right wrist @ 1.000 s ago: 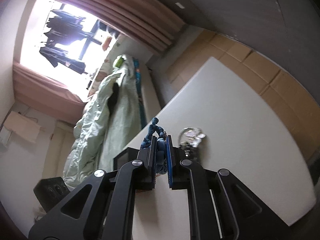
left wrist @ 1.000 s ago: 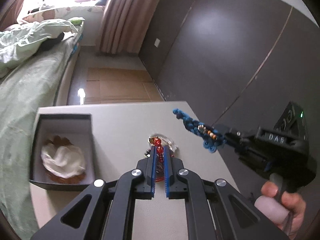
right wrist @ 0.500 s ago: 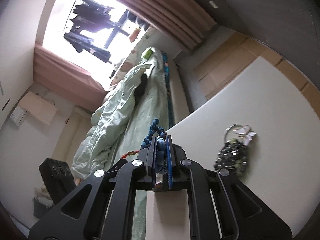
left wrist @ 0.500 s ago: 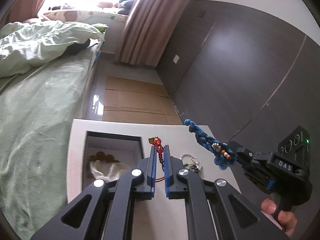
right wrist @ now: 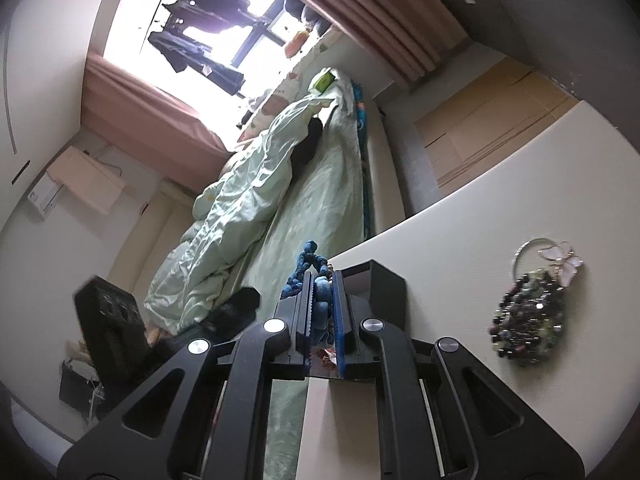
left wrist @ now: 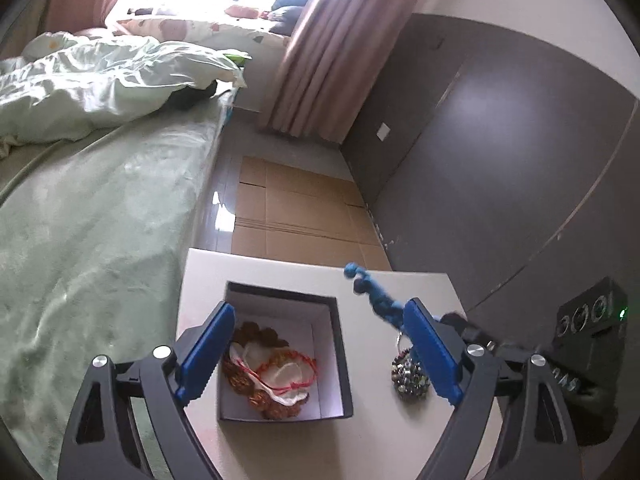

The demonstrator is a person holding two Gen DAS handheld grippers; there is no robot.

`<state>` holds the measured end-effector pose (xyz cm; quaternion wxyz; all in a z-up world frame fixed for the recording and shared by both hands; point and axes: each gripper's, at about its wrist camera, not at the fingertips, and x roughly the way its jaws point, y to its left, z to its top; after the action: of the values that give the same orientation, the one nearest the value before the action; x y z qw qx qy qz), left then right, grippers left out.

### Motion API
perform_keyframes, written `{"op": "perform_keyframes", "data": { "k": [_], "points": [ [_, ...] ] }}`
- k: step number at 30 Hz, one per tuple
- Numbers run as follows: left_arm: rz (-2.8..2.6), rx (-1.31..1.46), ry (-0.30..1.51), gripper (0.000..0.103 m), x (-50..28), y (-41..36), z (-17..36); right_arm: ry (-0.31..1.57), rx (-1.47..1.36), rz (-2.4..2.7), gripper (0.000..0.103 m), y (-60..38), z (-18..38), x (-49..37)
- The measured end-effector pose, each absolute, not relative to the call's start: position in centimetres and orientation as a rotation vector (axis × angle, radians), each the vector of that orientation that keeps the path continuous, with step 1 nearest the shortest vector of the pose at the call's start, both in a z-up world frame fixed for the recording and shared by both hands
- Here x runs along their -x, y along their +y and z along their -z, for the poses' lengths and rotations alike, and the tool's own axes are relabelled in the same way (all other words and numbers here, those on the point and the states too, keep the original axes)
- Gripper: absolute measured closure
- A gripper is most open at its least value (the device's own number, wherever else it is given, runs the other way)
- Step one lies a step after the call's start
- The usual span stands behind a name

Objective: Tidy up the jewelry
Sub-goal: 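Drop the red bracelet into the black box while the right tool drops the blue strand in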

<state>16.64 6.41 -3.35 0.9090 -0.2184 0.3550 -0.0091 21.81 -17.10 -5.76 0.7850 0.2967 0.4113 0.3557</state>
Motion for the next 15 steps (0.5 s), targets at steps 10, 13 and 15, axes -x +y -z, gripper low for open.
{"op": "perform_keyframes", "data": {
  "k": [10, 13, 15],
  "points": [
    [-0.026, 0.541, 0.724, 0.021, -16.6, 10.6, 3.3, 1.002, -0.495, -0.805, 0.091, -11.2, 7.3, -22.1],
    [-0.023, 0.552, 0.725, 0.021, -16.4, 11.0, 3.3, 1.009, -0.449, -0.771, 0.064, -11.0, 7.7, -21.7],
    [-0.023, 0.551, 0.725, 0.021, -16.3, 11.1, 3.2, 0.974, -0.448, -0.740, 0.024, -11.8, 7.3, -21.3]
  ]
}}
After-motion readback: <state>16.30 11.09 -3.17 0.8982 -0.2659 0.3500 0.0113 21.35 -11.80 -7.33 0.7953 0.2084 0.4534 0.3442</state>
